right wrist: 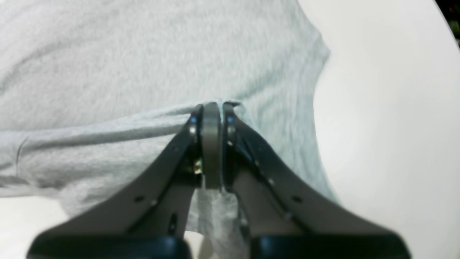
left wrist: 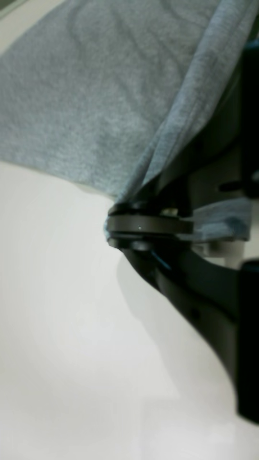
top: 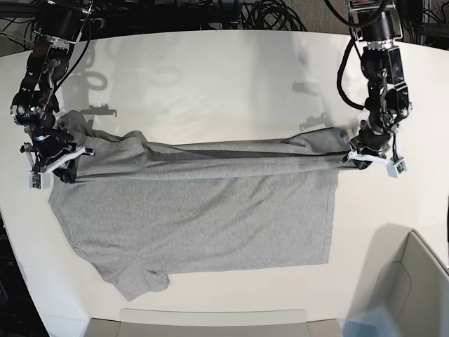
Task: Fold the T-shirt properly
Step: 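Lift the shoulder edge with both grippers and pull it over the shirt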
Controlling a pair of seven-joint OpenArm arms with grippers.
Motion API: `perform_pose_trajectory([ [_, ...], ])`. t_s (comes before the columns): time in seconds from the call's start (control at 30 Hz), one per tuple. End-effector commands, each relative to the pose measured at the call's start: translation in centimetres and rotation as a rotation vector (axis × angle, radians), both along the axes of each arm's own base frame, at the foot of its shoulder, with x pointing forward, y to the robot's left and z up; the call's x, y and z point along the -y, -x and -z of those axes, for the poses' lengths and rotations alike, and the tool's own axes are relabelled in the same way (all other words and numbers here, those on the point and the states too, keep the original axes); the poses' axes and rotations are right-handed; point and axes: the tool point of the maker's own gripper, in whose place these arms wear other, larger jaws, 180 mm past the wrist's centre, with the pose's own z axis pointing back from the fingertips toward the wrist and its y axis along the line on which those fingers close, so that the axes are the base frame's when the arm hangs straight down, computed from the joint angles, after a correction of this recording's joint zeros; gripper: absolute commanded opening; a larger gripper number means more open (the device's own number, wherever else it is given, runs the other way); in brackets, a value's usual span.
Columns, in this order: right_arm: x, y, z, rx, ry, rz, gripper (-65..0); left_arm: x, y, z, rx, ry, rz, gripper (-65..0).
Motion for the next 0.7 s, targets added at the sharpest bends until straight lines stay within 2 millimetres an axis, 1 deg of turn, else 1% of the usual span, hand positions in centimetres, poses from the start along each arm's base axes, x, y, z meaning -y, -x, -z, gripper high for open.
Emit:
perform_pose_trajectory([
  [0.0,1.0,-1.2,-2.0,0.060,0.035,0.008,-65.0,-1.0,-1.5,-2.0,0.065,-0.039,-0.011,-65.0],
  [0.13,1.9,-2.2,-1.8,0.107,0.066,0.026,-65.0,-1.0,-2.4,-2.6,0.083,-0.037,-0.012,-65.0],
  [0.2,1.4,-3.3,-1.5,0.114,0.087,0.006,-65.0,-0.5,-3.0,-2.4,0.080,-0.037,0.005,-65.0],
  [0.27,1.4,-3.7,-0.5,0.089,0.095,0.001,-65.0,0.0,-3.7,-2.1,0.072,-0.035,0.020,-65.0],
  [0.37,1.3,-4.4,-0.3,0.084,0.091,0.001,-65.0,-0.2,-4.5,-2.0,0.061,-0.065,0.027,-65.0],
  [0.47,1.5,-5.3,-1.2,0.116,0.093,0.004,-65.0,-0.5,-5.1,-2.5,0.062,-0.108,0.028,-65.0],
  [0.53,1.9,-5.9,-1.6,0.128,0.108,0.009,-65.0,-0.7,-5.6,-3.0,0.070,-0.123,0.028,-65.0],
  [0.67,2.9,-7.2,-1.2,0.105,0.135,0.026,-65.0,-0.8,-6.4,-3.3,0.078,-0.120,0.024,-65.0],
])
